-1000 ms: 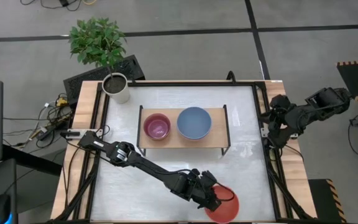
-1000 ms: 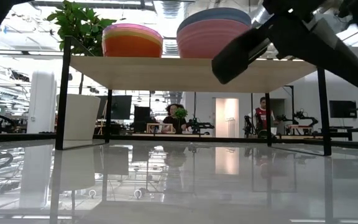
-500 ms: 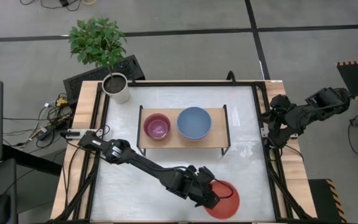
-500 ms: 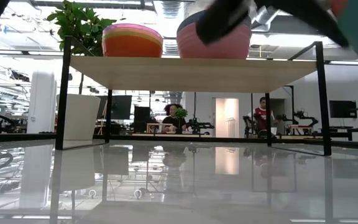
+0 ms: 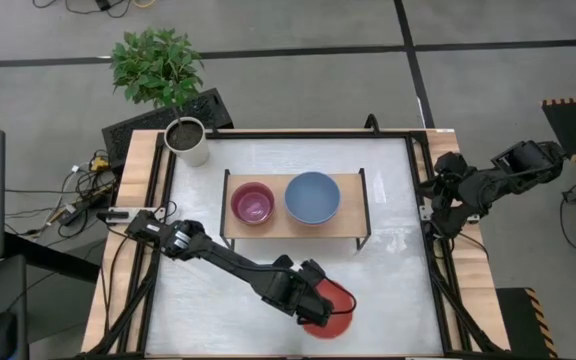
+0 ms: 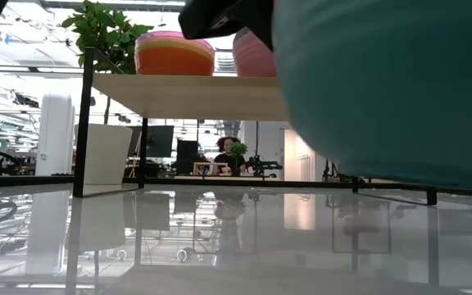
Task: Place and stack bowls onto a shelf
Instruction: Stack the large orange bowl on top of the blue bowl on the shelf
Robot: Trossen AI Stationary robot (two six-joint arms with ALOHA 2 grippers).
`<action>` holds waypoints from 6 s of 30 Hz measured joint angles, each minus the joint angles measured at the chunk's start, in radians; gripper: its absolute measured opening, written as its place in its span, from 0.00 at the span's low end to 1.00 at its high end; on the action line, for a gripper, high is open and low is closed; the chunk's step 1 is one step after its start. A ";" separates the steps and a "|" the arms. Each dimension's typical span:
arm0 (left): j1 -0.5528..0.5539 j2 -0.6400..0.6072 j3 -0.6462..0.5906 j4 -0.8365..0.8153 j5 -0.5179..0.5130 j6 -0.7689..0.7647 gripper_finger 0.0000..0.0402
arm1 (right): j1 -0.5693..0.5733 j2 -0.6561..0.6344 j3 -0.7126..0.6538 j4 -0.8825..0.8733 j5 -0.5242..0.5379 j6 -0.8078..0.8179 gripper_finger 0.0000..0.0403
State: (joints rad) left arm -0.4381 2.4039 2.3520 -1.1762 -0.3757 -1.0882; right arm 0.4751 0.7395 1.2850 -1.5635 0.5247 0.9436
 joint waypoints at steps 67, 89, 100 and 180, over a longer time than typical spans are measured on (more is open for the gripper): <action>0.044 -0.163 0.003 0.179 0.042 -0.006 0.00 | 0.000 0.000 0.000 0.000 0.008 -0.010 0.28; 0.294 -0.501 0.004 -0.032 -0.189 0.151 0.00 | 0.000 0.000 0.000 0.000 0.028 -0.009 0.28; 0.461 -0.500 -0.016 -0.143 0.003 0.209 0.00 | 0.000 0.000 0.000 0.000 0.027 -0.009 0.28; 0.529 -0.477 -0.213 -0.038 0.180 0.416 0.00 | 0.000 0.000 0.000 -0.007 0.026 -0.009 0.28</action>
State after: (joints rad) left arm 0.0906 1.9266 2.1393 -1.2141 -0.1954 -0.6720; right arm 0.4755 0.7391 1.2847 -1.5703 0.5503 0.9344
